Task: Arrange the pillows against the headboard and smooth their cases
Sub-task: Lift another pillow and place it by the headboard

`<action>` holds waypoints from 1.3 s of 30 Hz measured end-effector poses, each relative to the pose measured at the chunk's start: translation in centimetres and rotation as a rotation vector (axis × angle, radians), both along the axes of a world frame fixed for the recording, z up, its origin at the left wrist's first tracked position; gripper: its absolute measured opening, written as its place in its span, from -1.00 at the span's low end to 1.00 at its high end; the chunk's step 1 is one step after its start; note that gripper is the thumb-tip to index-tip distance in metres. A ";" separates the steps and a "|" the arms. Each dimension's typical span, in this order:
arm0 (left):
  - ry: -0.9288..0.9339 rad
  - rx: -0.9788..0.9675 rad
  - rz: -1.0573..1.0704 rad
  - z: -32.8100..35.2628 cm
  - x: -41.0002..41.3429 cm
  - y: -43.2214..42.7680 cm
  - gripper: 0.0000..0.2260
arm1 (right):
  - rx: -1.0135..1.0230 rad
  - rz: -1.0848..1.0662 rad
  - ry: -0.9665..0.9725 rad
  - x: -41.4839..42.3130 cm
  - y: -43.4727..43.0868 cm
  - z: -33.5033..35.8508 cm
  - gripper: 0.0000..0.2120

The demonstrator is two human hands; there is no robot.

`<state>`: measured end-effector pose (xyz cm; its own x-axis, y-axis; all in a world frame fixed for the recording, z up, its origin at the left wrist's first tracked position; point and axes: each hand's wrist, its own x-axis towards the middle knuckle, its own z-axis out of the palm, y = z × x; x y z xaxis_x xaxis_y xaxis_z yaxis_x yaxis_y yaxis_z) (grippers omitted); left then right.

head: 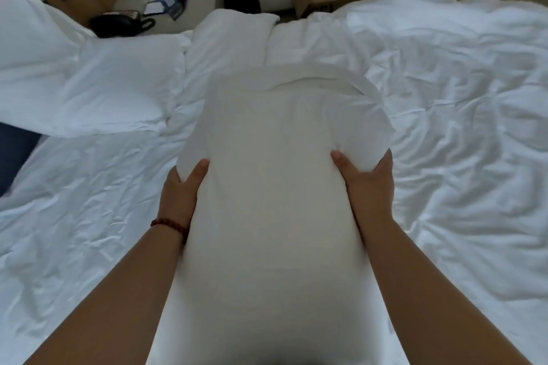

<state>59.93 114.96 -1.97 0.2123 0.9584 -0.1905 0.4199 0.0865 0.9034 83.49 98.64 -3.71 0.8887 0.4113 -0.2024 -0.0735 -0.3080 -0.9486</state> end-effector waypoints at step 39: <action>-0.008 -0.399 0.502 -7.3 -49.0 17.6 -0.21 | -0.362 0.838 -0.207 -42.8 38.0 -6.8 0.09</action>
